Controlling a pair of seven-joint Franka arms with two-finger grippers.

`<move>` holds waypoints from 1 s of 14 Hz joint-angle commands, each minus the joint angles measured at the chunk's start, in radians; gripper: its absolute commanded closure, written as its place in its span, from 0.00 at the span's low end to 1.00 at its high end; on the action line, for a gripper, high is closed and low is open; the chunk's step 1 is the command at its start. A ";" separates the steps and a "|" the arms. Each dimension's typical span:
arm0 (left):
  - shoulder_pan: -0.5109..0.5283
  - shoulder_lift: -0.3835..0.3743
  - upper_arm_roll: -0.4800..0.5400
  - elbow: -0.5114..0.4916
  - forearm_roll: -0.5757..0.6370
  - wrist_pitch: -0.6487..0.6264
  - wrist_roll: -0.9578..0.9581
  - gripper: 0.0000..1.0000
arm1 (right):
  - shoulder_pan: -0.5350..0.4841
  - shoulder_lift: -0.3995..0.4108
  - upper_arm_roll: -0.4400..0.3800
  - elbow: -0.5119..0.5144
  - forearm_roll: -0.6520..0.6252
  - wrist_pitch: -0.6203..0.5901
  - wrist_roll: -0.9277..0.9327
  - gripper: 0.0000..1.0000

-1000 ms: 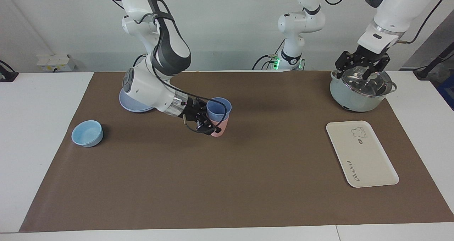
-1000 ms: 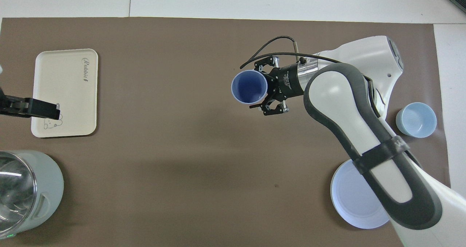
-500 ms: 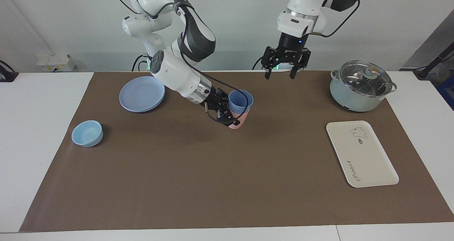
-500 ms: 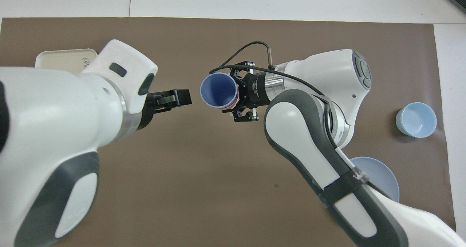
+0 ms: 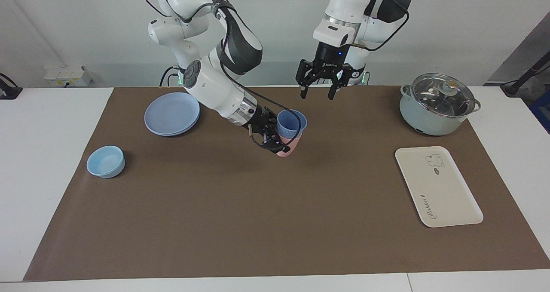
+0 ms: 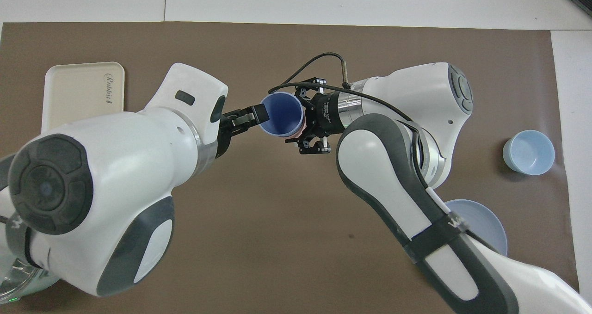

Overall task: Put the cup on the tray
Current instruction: 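Grasp the cup with the left gripper while the right gripper holds it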

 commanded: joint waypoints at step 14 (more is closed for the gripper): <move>-0.051 0.102 0.007 -0.016 -0.021 0.162 -0.116 1.00 | -0.005 -0.020 0.003 -0.028 -0.055 0.015 0.021 1.00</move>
